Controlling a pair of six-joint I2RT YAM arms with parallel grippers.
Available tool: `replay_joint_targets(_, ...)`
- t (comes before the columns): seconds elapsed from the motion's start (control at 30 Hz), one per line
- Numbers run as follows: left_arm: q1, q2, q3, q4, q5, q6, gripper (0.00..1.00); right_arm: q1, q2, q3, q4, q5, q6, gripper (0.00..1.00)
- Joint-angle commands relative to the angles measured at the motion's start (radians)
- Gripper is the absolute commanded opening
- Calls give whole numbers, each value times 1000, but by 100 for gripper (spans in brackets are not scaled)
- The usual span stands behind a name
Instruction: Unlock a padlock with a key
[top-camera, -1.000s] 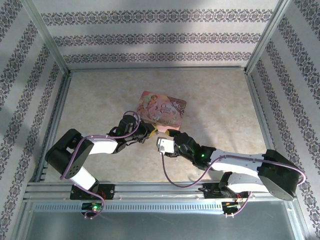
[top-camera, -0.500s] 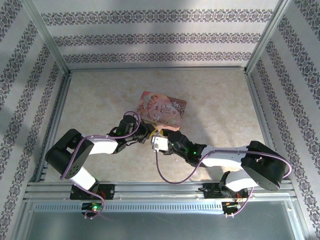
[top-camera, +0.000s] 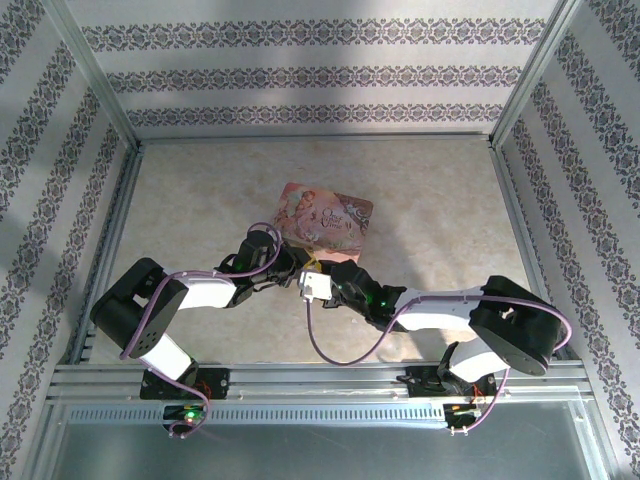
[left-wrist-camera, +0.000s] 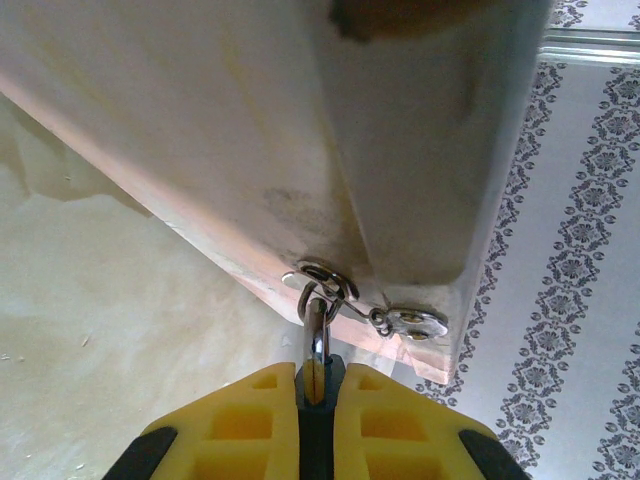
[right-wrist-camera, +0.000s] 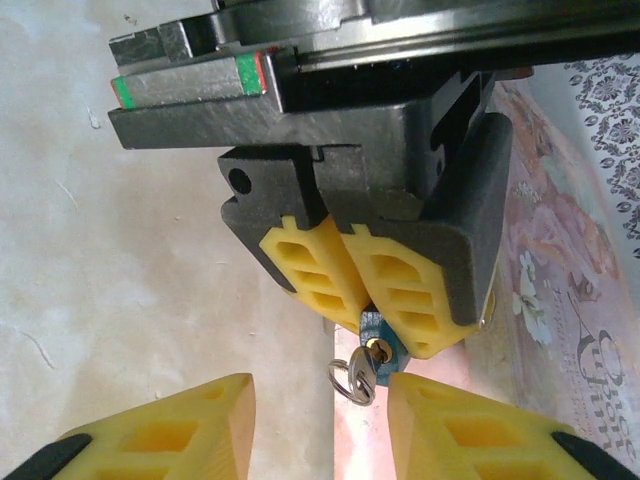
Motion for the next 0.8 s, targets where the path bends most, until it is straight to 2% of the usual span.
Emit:
replay_joint_targets(0.0,-23,-29,34,20,0,-2,0,4,19,26,23,18,10,37)
replay_joint_targets(0.47,-26,-26,36,19,-1,-5,0,-9,56,39,45,38,7,33)
replay_joint_targets(0.77,-26,-21,39,27,2,-9,0,-22,65,39,48,43,8,23)
